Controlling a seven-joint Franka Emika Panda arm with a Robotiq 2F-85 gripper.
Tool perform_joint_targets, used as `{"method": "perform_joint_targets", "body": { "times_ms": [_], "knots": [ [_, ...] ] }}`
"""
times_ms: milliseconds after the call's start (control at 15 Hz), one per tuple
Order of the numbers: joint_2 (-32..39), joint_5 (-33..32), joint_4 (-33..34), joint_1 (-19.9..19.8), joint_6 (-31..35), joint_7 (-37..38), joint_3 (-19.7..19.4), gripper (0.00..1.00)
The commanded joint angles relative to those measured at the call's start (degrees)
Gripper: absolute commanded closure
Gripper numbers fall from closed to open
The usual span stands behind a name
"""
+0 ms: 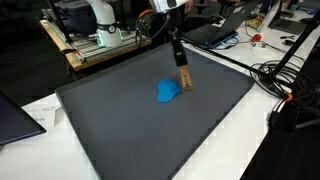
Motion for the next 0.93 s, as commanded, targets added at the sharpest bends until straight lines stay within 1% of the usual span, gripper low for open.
{"method": "perform_joint_targets", "body": {
  "times_ms": [0,133,533,867],
  "knots": [
    [-0.35,8.47,-1.04,-2.03,2.03,-8.16,1.40,0.77],
    [0.29,12.87,-0.96,-2.95,2.38,-12.39,2.02,0.77],
    [3.14,23.26,-0.50,-4.59,4.73,-23.93,3.49,0.77],
    [5.47,32.18,-0.02,-6.70,4.80,-33.97,4.79,0.77]
  ]
}}
